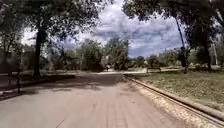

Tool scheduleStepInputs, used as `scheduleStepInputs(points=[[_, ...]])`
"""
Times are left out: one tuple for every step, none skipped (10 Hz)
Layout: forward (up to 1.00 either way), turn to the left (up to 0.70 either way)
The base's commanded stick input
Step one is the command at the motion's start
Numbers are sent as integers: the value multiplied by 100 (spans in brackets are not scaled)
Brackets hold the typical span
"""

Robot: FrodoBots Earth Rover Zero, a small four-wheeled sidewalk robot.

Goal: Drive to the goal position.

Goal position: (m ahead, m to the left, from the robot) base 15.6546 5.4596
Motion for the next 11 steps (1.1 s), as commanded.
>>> scheduleStepInputs(points=[[85,0],[85,25],[85,33],[85,31],[85,3],[85,0],[85,0],[85,0],[85,0],[85,0],[85,0]])
